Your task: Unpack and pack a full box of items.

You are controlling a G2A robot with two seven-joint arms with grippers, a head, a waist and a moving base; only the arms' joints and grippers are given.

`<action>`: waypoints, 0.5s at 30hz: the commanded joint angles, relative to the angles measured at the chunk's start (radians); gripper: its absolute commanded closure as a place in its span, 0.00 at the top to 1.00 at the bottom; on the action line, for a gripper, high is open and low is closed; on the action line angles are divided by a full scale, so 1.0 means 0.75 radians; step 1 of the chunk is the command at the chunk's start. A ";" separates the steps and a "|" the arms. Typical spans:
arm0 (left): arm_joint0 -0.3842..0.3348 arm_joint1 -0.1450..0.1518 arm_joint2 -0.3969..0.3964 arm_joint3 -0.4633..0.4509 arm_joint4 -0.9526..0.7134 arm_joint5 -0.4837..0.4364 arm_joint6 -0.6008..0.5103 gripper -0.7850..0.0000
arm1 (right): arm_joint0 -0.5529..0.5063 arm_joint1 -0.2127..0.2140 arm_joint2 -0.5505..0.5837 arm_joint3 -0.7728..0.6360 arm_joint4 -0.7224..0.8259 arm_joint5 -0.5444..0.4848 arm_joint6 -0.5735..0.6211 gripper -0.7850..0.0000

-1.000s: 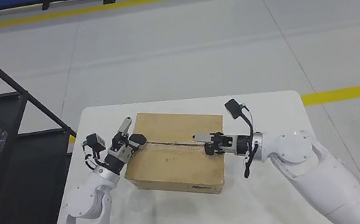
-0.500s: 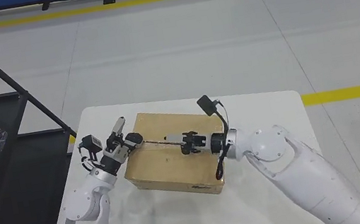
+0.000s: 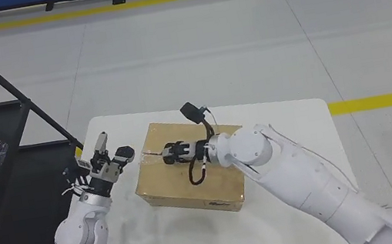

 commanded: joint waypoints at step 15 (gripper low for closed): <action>0.087 0.013 -0.086 -0.039 -0.057 -0.007 -0.020 1.00 | 0.166 -0.225 -0.183 0.366 -0.047 0.061 -0.104 0.00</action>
